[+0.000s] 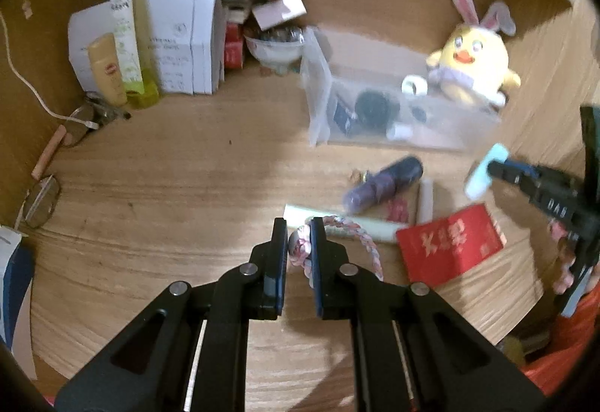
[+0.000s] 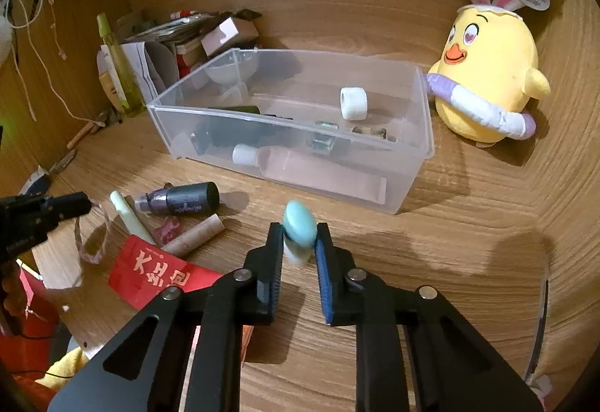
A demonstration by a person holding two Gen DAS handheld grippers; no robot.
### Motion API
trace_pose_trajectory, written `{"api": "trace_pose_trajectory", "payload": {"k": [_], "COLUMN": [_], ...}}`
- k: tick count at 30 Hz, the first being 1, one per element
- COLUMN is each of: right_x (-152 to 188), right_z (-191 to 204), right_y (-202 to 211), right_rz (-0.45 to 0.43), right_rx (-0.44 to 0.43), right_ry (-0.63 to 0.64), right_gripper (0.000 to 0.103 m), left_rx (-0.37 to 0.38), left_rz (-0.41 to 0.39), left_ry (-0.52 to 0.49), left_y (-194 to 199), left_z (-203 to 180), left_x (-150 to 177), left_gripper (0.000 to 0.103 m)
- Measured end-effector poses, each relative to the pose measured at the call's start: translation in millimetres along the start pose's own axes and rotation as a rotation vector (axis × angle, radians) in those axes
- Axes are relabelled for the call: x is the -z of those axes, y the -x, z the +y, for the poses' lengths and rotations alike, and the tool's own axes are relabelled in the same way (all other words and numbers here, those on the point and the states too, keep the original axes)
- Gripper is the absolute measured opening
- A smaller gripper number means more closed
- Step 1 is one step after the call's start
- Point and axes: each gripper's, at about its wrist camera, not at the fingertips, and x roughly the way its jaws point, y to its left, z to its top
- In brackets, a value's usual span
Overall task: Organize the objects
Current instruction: 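Carry the bracelet and teal bottle into the clear box and open both tools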
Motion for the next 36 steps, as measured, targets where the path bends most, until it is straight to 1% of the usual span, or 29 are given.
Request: {"api": "trace_pose_trajectory", "payload": {"k": [5, 11, 22, 36], "right_x": [-0.5, -1.1, -25.1, -58.9], "right_z": [0.8, 0.4, 4.6, -5.8], "right_y": [0.6, 3.7, 35.7, 53.7], "right_rz": [-0.007, -0.021, -0.145, -0.251], "right_rx": [-0.001, -0.008, -0.034, -0.033], "right_ry": [0.001, -0.008, -0.007, -0.022], "right_gripper": [0.013, 0.013, 0.013, 0.013], "left_rx": [0.006, 0.022, 0.05, 0.044], "left_rz": [-0.046, -0.098, -0.164, -0.22], "left_ry": [0.013, 0.002, 0.002, -0.015], "left_y": [8.0, 14.5, 18.3, 14.6], "left_z": [-1.0, -9.3, -22.8, -36.1], "left_x": [-12.4, -31.2, -59.9, -98.9], "left_gripper": [0.011, 0.011, 0.011, 0.011]}}
